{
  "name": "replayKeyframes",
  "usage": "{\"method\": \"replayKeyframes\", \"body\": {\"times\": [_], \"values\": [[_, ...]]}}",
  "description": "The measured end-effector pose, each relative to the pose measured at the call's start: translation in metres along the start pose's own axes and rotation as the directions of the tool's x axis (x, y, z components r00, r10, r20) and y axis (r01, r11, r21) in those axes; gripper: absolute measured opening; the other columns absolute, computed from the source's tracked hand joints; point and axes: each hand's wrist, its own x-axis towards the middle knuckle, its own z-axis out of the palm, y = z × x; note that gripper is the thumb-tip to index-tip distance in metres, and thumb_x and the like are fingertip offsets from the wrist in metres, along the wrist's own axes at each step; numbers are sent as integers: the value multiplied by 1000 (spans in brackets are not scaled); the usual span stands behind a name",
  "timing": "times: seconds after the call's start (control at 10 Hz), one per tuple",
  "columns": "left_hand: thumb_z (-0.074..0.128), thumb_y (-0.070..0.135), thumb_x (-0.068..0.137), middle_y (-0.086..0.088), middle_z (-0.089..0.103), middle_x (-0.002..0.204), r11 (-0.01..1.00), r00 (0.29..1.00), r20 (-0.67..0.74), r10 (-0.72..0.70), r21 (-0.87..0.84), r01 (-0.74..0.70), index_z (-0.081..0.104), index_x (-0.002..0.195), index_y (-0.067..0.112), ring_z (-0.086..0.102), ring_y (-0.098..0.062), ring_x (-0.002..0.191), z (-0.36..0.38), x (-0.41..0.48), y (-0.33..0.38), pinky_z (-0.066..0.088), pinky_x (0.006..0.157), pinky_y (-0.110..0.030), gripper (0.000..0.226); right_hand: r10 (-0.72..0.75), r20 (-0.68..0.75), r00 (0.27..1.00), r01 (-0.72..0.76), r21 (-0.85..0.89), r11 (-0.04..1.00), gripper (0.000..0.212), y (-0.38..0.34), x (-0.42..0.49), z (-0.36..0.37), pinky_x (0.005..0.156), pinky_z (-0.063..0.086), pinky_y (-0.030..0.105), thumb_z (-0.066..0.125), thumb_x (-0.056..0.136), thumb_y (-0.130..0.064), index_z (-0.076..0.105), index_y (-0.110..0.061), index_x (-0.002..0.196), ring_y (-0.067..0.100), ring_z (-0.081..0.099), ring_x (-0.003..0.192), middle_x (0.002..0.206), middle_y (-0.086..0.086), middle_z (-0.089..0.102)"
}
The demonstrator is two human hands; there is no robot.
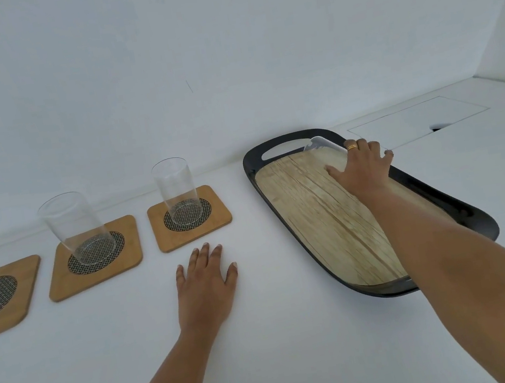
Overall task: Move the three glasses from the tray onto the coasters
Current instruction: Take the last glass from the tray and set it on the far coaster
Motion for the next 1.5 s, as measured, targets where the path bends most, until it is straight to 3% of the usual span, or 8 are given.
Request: {"method": "replayKeyframes", "body": {"times": [0.2, 0.3, 0.5, 0.8, 1.0, 1.1, 1.3, 1.5], "values": [[30, 44, 97, 3, 20, 158, 1000, 1000, 4, 1, -5, -1, 24, 147, 24, 13, -15, 147, 0, -1, 1, 9, 120, -42, 54, 27, 131, 991, -46, 138, 989, 88, -3, -8, 0, 97, 40, 52, 58, 78, -61, 23, -15, 145, 35, 36, 131, 146, 14, 34], [29, 45, 97, 3, 19, 158, 1000, 1000, 5, 3, -1, -3, 23, 147, 24, 12, -15, 147, 0, 0, 0, 9, 120, -42, 54, 23, 213, 977, -69, 215, 974, 83, -7, -12, 4, 99, 43, 53, 61, 82, -46, 16, -20, 147, 37, 36, 133, 152, 17, 23], [29, 44, 98, 3, 19, 158, 1000, 1000, 7, 3, -2, -3, 23, 147, 24, 12, -15, 147, 1, -1, 0, 8, 120, -41, 54, 31, 194, 980, -75, 224, 972, 72, -15, -23, 4, 92, 44, 51, 61, 80, -32, 26, -18, 141, 35, 49, 118, 140, 15, 37], [28, 43, 98, 2, 19, 158, 1000, 1000, 13, 5, 5, -5, 23, 147, 23, 12, -15, 147, -2, -2, 2, 9, 120, -41, 53, 84, 203, 976, -138, 272, 952, 93, -25, -48, -1, 102, 27, 63, 60, 62, -71, 26, -27, 137, 36, 34, 130, 142, 9, 30], [29, 42, 98, 2, 19, 158, 1000, 1000, 19, 10, -8, -10, 24, 147, 22, 12, -14, 147, -2, -5, 0, 8, 121, -40, 53, 38, 291, 956, -146, 361, 921, 72, -38, -50, -4, 94, 43, 50, 51, 84, -58, 20, -34, 145, 41, 45, 123, 153, 14, 13], [30, 41, 98, 1, 20, 158, 999, 1000, 11, 20, -26, -20, 25, 147, 21, 13, -15, 147, -2, -8, -1, 9, 121, -39, 52, 10, 278, 960, -118, 374, 920, 61, -39, -55, -7, 85, 46, 41, 53, 87, -44, 28, -33, 142, 39, 53, 114, 150, 14, 20], [30, 40, 98, 2, 20, 158, 999, 999, 6, 41, -34, -41, 25, 147, 22, 14, -14, 147, -3, -17, -5, 10, 120, -37, 52, 82, 234, 969, -167, 372, 913, 68, -34, -68, -20, 72, 42, 35, 62, 74, -60, 36, -27, 127, 33, 60, 98, 131, 11, 39], [30, 40, 99, 3, 22, 157, 998, 998, -7, 59, -20, -59, 25, 147, 22, 15, -13, 146, -5, -29, -11, 11, 120, -34, 51, 115, 214, 970, -200, 434, 879, 79, -24, -87, -25, 80, 51, 41, 76, 71, -37, 30, -13, 130, 36, 58, 103, 127, 16, 43]]}}
